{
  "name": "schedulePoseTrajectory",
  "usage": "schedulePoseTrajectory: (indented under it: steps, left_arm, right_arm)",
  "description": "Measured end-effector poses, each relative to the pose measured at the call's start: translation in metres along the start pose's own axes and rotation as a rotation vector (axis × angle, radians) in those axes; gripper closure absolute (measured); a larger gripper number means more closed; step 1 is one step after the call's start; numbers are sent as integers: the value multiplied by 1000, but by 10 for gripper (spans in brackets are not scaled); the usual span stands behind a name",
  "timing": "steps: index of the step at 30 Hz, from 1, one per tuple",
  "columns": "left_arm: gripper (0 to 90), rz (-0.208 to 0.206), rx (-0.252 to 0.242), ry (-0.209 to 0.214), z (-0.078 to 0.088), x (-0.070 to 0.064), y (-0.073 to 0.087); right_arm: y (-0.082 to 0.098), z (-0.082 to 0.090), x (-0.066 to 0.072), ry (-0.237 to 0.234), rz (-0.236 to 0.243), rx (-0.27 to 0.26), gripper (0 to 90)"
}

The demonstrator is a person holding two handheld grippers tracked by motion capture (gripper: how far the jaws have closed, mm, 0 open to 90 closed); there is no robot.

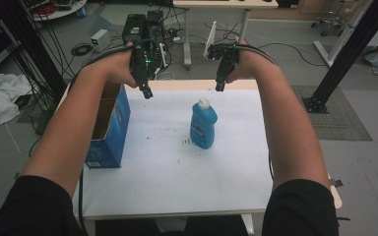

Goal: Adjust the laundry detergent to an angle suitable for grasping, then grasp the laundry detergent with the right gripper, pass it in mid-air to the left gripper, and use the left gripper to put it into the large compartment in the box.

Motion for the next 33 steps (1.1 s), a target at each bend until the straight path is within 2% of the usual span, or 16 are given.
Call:
schedulePoseTrajectory:
  steps: [11, 14, 21, 25, 33]
  left_arm:
    - [63, 18, -4, 7, 3, -4, 1]
    - [63, 19, -16, -4, 4, -4, 1]
    - [63, 17, 2, -7, 4, -5, 2]
    - [63, 12, -6, -2, 4, -6, 0]
    - [63, 15, 14, -5, -2, -5, -1]
  right_arm:
    - [5, 0, -1, -2, 9, -6, 126]
    - [4, -1, 2, 0, 9, -7, 126]
    - [6, 3, 3, 11, -5, -10, 126]
    - [7, 4, 2, 7, -8, -14, 126]
    - [9, -1, -1, 4, -14, -7, 126]
Point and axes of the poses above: each handheld gripper's, and its own axes: z roughly backward along the jaws, y roughly out of its underside, x roughly to its left, the point moved 5 cm from there along -z, roughly forward along the jaws, and after that the axes turned 3 degrees about -x, right-handed, at the moved point
